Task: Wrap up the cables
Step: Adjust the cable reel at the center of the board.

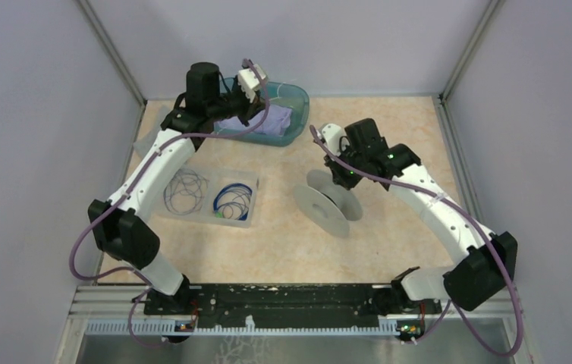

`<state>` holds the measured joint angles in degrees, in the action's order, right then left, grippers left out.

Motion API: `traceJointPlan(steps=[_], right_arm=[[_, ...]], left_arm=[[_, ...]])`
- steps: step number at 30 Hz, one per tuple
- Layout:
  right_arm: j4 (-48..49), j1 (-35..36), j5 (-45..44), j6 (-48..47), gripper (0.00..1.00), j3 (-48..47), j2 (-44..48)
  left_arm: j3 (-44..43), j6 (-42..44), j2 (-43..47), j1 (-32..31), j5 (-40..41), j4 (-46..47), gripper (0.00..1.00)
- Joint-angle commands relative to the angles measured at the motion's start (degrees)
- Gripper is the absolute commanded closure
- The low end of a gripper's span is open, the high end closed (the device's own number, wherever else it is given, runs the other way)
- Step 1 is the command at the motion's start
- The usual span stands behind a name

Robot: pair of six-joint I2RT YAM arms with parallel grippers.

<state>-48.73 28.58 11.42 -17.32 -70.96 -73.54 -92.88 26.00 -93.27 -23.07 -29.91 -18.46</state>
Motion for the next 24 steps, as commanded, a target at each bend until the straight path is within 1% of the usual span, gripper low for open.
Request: traceJointPlan(steps=[1, 8, 10, 13, 15, 17, 21, 24], right_arm=[[8.62, 2.29, -6.0, 3.56, 1.0, -4.44, -3.43], [15.6, 1.79, -16.9, 2.93, 1.0, -8.87, -9.72], [15.73, 0.9, -16.41, 3.39, 1.0, -10.95, -11.45], [14.83, 0.6, -11.93, 3.23, 1.0, -12.21, -12.5], [14.48, 0.6, -8.94, 2.79, 1.0, -11.54, -12.36], [13.7, 0.6, -5.87, 1.7, 1.0, -10.66, -12.21], [12.66, 0.56, -3.43, 1.81, 1.0, -9.92, -11.22], [12.61, 0.6, -2.85, 1.73, 1.0, -9.18, -10.51]], left_arm=[[-2.83, -5.48, 0.64, 0.37, 4.36, 3.63, 0.99], [-2.53, -5.53, 1.49, 0.87, 1.03, 2.73, 0.99], [-2.47, -5.53, 1.75, 1.49, -0.05, 2.81, 0.99], [-2.22, -3.34, 2.52, 2.67, -5.85, 1.52, 0.99], [-2.57, 0.86, 2.82, 3.01, -9.17, -1.56, 0.99], [-2.69, 7.99, 2.86, 3.11, -11.36, -6.11, 0.99], [-2.53, 21.11, 2.77, 3.2, -13.15, -16.98, 0.99], [-2.21, 31.29, 3.74, 3.21, -16.48, -26.42, 0.99]])
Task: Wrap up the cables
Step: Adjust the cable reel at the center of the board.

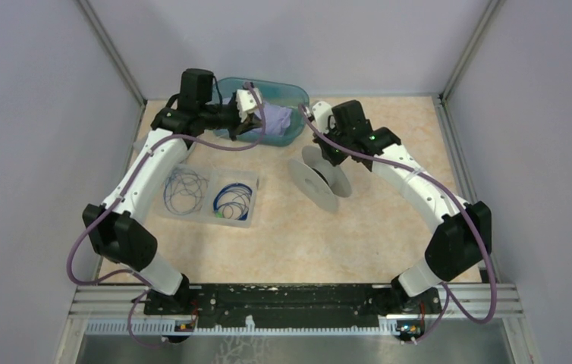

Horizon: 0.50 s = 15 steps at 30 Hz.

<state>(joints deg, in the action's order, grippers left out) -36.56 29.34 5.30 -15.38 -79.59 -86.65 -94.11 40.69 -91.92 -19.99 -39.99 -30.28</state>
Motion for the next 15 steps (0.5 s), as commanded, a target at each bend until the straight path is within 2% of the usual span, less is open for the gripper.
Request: traceJointPlan(steps=[1, 4, 8, 11, 15], right_arm=[[0.43, -0.16, 3.43, -0.26, 1.0, -0.29, 2.7], [0.17, -0.16, 4.71, -0.75, 1.0, 0.29, 2.46], [0.22, -0.16, 6.24, -1.63, 1.0, 1.05, 1.99], [-0.1, -0.16, 6.86, -2.18, 1.0, 1.02, 1.8], [-0.24, -0.16, 6.53, -2.32, 1.0, 0.67, 1.68]], left_arm=[[-0.84, 18.08, 2.75, 0.12, -7.41, -16.51, 0.99], [-1.59, 20.02, 2.73, 0.06, -11.77, -19.96, 0.99], [-2.37, 19.22, 2.09, -0.17, -16.44, -20.0, 0.99], [-3.74, 19.71, 0.75, -1.33, -16.42, -22.07, 0.99], [-7.75, 22.85, -2.29, -2.19, -15.28, -29.39, 0.99]])
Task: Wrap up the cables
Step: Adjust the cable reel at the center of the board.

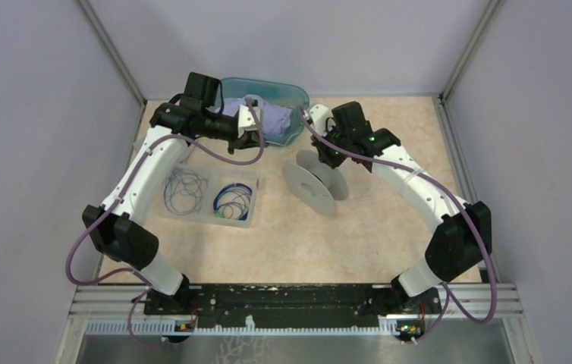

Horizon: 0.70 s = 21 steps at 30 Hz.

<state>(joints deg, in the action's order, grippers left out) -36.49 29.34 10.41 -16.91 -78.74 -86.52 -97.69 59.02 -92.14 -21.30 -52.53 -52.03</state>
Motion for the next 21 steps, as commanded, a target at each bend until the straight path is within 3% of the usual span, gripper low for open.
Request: traceJointPlan(steps=[1, 12, 21], right_arm=[[-0.45, -0.16, 1.42, -0.82, 1.0, -0.19, 1.46], [-0.35, -0.16, 1.32, -0.98, 1.0, -0.17, 1.09], [0.47, -0.17, 0.84, 0.29, 1.0, 0.34, 0.9]], left_arm=[[-4.88, 4.82, -2.42, -0.92, -2.59, -9.01, 0.99], [-2.16, 7.88, 0.25, -0.88, -0.88, -13.13, 0.99], [-3.83, 8.05, -4.2, -3.15, -1.33, -13.88, 0.99]])
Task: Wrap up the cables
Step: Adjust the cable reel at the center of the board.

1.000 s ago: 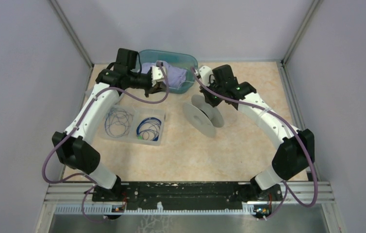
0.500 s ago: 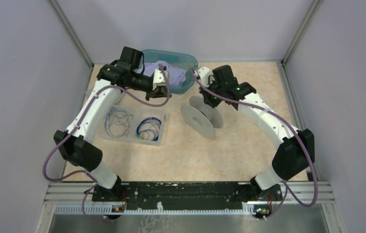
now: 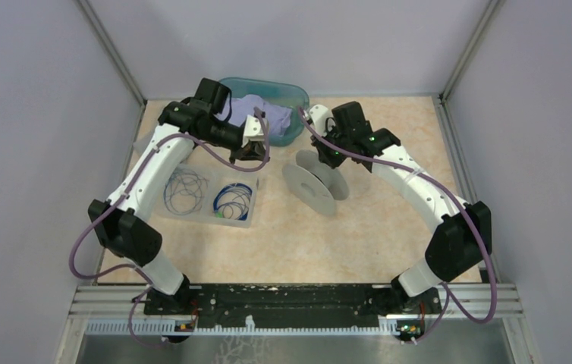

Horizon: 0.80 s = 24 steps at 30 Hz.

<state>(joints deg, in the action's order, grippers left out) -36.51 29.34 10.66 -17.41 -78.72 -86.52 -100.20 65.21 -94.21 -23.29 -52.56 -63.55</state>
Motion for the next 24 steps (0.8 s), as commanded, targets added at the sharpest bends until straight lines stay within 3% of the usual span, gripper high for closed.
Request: traceJointPlan(steps=[1, 12, 19, 24], right_arm=[[1.03, -0.16, 0.61, 1.25, 1.0, 0.4, 0.87], [8.95, -0.16, -0.13, 11.98, 1.0, -1.77, -2.71], [10.94, -0.08, -0.64, 12.06, 1.0, -2.64, -4.62], [9.44, -0.16, -0.75, 10.54, 1.0, -4.28, -5.02]], left_arm=[[-1.39, 1.85, -2.51, -1.25, -1.06, -2.24, 0.99], [-6.48, 1.43, -5.41, -1.15, 4.43, -0.95, 1.0], [-14.75, 3.55, -11.79, -1.14, 5.79, -5.59, 1.0], [-16.1, 5.21, -13.65, -1.14, 5.44, -8.38, 1.0]])
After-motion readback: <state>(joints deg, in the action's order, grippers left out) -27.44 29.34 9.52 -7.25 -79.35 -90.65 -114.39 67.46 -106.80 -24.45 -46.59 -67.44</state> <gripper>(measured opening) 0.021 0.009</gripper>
